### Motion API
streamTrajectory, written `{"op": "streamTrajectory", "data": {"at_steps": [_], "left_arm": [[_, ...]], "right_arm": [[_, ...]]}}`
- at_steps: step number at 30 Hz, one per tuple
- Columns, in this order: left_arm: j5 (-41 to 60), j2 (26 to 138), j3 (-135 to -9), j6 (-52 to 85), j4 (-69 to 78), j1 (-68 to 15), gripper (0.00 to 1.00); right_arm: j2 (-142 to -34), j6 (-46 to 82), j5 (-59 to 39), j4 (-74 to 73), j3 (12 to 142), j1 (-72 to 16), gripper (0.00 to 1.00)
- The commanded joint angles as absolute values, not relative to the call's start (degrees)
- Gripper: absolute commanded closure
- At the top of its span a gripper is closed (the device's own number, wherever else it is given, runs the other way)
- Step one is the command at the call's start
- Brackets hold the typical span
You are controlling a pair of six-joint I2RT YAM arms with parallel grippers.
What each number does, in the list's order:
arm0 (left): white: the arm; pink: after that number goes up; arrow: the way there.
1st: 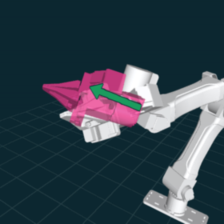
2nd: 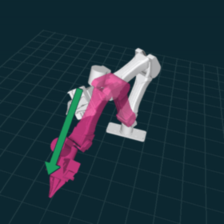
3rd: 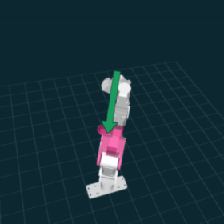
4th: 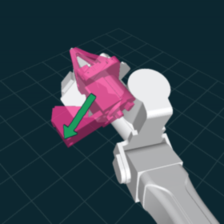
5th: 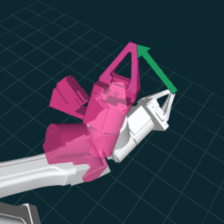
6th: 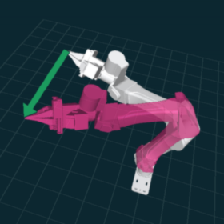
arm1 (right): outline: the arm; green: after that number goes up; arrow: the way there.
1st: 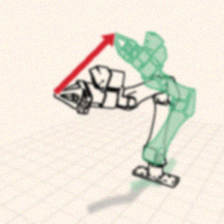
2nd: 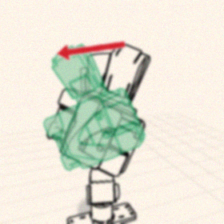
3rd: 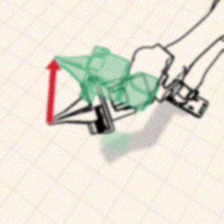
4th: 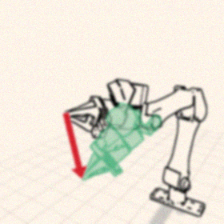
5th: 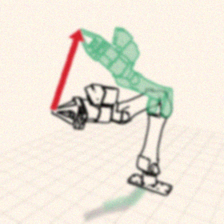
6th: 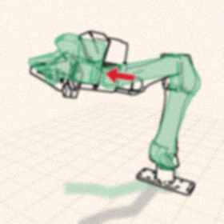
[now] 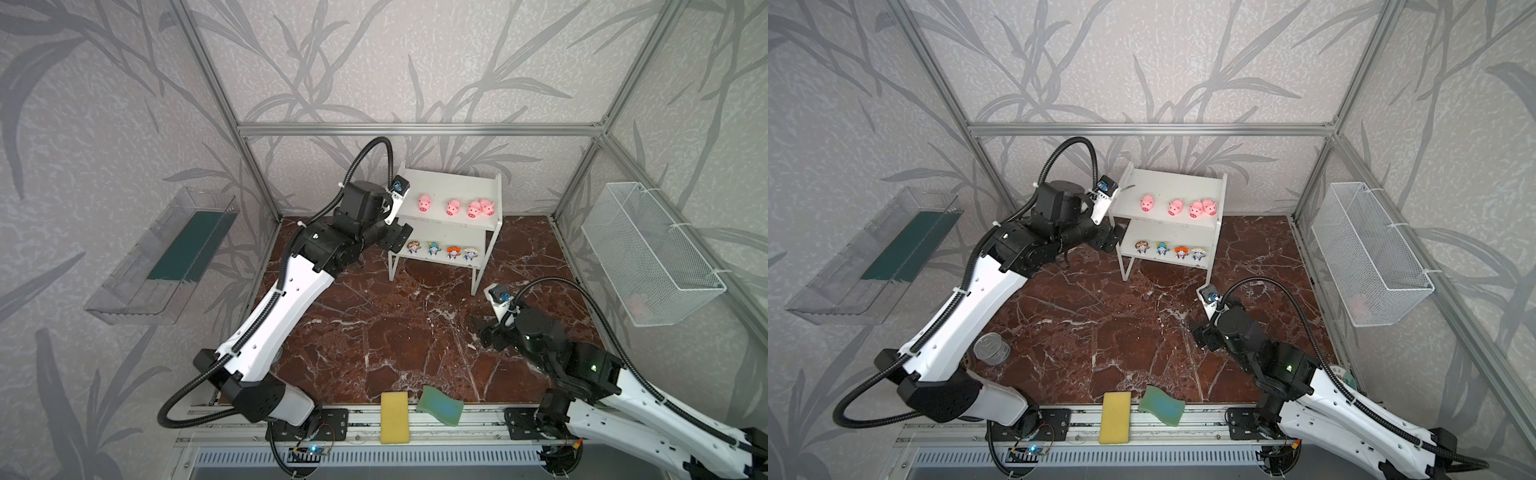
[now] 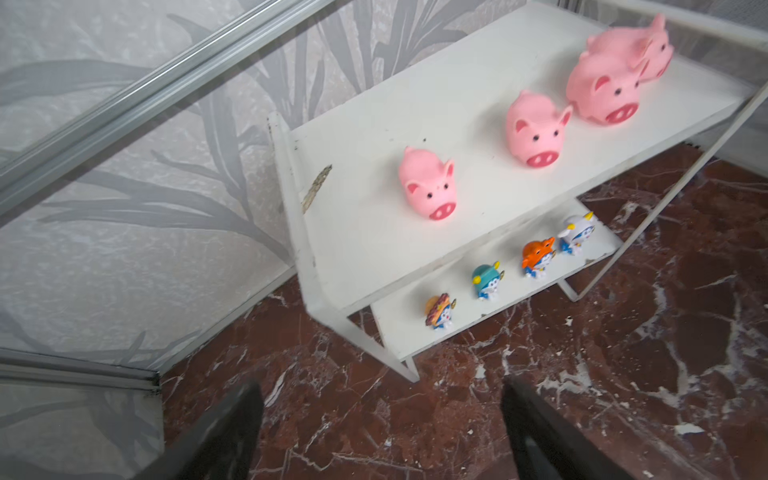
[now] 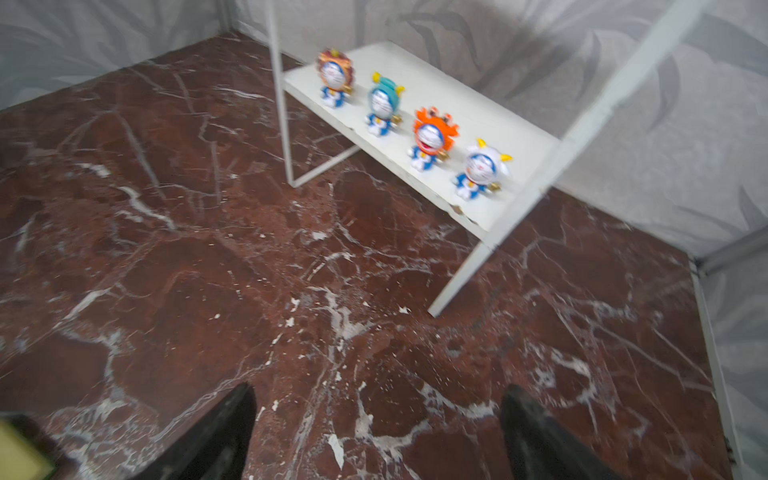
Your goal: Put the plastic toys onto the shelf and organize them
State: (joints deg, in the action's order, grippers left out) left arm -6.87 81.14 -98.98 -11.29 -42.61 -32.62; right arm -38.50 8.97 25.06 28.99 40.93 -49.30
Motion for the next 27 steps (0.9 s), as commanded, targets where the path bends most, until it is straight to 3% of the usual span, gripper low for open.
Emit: {"op": "streamTrajectory", "data": {"at_steps": [1, 8, 12, 20, 27], "left_arm": [[-10.9, 73.3, -88.8, -9.2, -34.4, -29.3, 0.01], [-17.3, 61.6, -63.3, -5.2, -21.0, -22.6, 0.01], [-25.6, 60.4, -53.4, -3.4, -12.3, -20.7, 0.01], [-34.2, 71.4, -42.5, 0.5, 3.3, -15.2, 0.0], [-37.7, 78.3, -32.4, -3.0, 24.1, -14.9, 0.0]], "right_arm": [[-37.1, 19.5, 24.6, 34.3, 38.7, -41.3, 0.06], [-38.3, 22.4, 16.3, 31.0, 33.6, -22.9, 0.01], [-42.9, 19.7, 14.6, 24.1, 32.4, -17.5, 0.01], [-62.9, 7.3, 19.4, 0.1, 32.3, -14.3, 0.01], [-79.1, 3.7, 14.0, -21.6, 33.3, -8.8, 0.01]]}}
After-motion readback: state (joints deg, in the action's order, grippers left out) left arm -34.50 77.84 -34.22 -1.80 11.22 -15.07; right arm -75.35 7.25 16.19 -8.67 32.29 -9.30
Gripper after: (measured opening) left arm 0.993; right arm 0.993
